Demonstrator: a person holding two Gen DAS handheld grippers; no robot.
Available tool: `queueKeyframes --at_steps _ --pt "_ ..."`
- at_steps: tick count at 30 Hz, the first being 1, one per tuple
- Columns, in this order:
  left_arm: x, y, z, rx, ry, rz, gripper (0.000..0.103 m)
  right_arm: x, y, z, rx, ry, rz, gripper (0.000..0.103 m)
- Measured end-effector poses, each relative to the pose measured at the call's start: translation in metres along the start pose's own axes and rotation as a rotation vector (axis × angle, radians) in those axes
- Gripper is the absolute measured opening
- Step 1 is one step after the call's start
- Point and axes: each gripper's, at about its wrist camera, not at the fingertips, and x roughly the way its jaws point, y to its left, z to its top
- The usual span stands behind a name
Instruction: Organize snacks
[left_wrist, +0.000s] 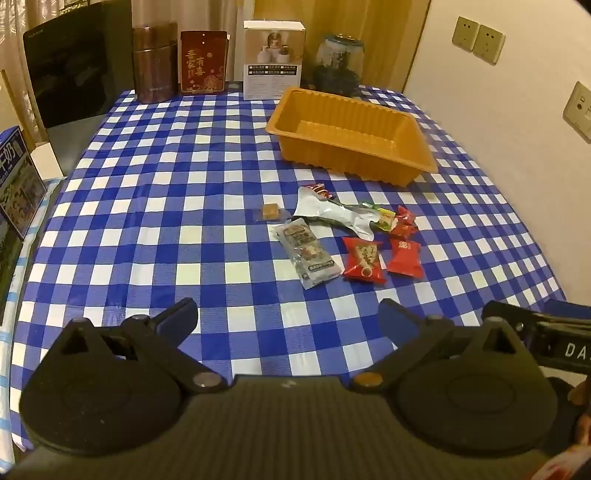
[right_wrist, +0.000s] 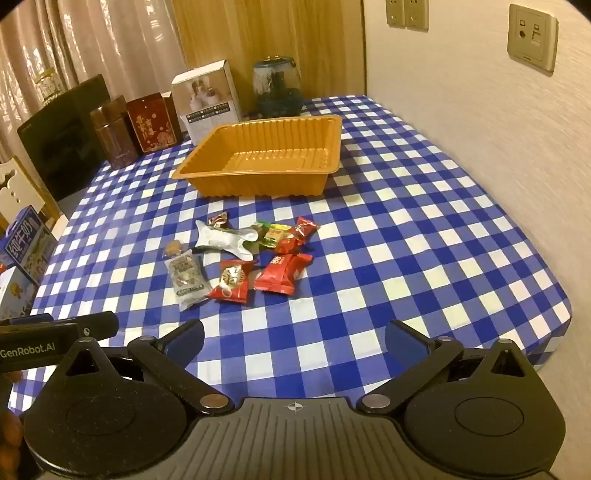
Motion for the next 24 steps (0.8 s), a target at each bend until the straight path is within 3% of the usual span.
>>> queueKeyframes --at_steps 7,24 --pt "-0.006 0.010 0.001 -0.031 -0.020 -0.033 0.102 0.000 0.000 0.000 -0.003 -0.002 -0.007 0.103" --pt "-0.003 -0.001 -0.001 0.012 -0.020 -0.007 0.102 0.001 0.000 0.001 -0.008 0.000 -0.010 0.103"
